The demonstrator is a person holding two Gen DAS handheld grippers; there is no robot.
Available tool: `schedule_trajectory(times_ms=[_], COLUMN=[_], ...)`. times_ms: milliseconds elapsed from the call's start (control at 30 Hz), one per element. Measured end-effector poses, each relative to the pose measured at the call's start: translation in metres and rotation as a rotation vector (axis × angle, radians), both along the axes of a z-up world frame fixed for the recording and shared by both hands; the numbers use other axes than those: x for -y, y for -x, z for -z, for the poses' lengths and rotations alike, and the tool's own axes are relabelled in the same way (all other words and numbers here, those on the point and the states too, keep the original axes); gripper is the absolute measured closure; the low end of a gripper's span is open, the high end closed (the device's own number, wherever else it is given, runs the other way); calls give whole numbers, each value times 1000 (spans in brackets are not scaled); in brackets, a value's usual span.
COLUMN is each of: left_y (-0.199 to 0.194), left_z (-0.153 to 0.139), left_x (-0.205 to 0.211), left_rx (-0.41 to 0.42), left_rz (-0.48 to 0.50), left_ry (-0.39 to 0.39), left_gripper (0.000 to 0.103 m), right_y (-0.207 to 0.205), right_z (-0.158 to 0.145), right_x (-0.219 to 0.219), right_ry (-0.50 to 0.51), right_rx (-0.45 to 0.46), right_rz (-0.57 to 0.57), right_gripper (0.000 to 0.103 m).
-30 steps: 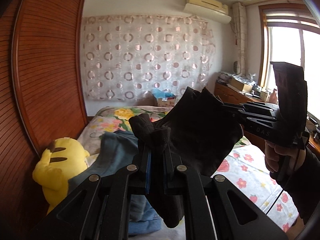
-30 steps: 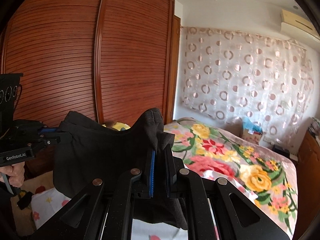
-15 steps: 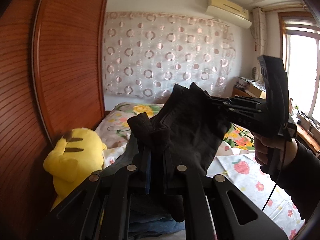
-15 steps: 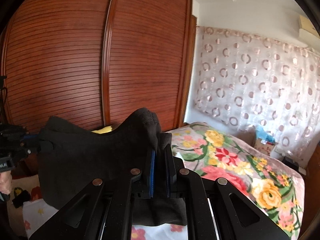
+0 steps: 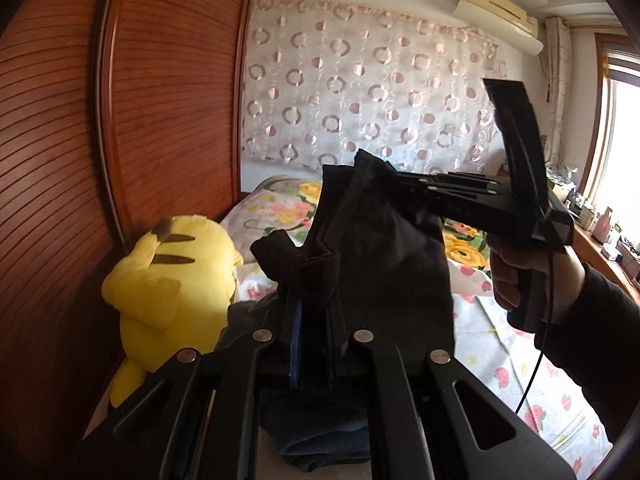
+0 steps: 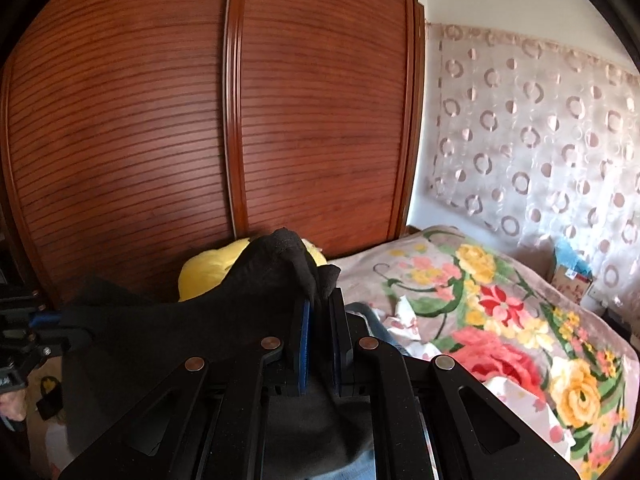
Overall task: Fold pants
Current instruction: 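Lift the folded shorts with both tools and carry them to the jeans stack, then lower the shorts onto the blue jeans stack and open both tools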
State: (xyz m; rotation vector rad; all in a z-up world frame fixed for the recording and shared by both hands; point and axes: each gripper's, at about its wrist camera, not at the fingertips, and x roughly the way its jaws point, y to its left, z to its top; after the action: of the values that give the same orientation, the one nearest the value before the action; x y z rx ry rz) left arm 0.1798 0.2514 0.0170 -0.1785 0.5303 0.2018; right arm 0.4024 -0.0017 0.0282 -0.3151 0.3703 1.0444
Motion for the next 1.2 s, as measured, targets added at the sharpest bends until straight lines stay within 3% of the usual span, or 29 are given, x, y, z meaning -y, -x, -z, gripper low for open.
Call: schedule_trajectory(times_ms=[200,300,333,367,433,567,700,967,1200], left_y=[-1,0,0,0,1,-3,-14,-23,-26], left_z=[2,-4,-5,-7,-7,-5,8,36,40], left_x=[2,2,3,4,6,14,15,0,5], left_rx=[-42,-36,-35,-31,-21,-31,-76,-143,-140], left_rz=[20,22,20,21,30,34,40,18,14], left_ry=[-7,-13,-18,-25,-26,-49,-54,-16,-30], left_gripper=[92,82,73,58,50,49,49,47,46], right_y=[-13,-9,-8,-7,-5,8,18,-19,-31], right_z=[-1,-16,-23,-26,-32,-32,-18,-3,3], right_x=[-9,5,12,18,33,60,70,45,29], right_ry=[60,44,30,19,-7,-41,9,105,109], right_rx=[-111,-76,-74,-80,-100,-132,-122,-173,-199], right_rz=[18,36,53,61,68,24,-8,80,93], right_gripper=[90,75,70,69,69,69,69,70,72])
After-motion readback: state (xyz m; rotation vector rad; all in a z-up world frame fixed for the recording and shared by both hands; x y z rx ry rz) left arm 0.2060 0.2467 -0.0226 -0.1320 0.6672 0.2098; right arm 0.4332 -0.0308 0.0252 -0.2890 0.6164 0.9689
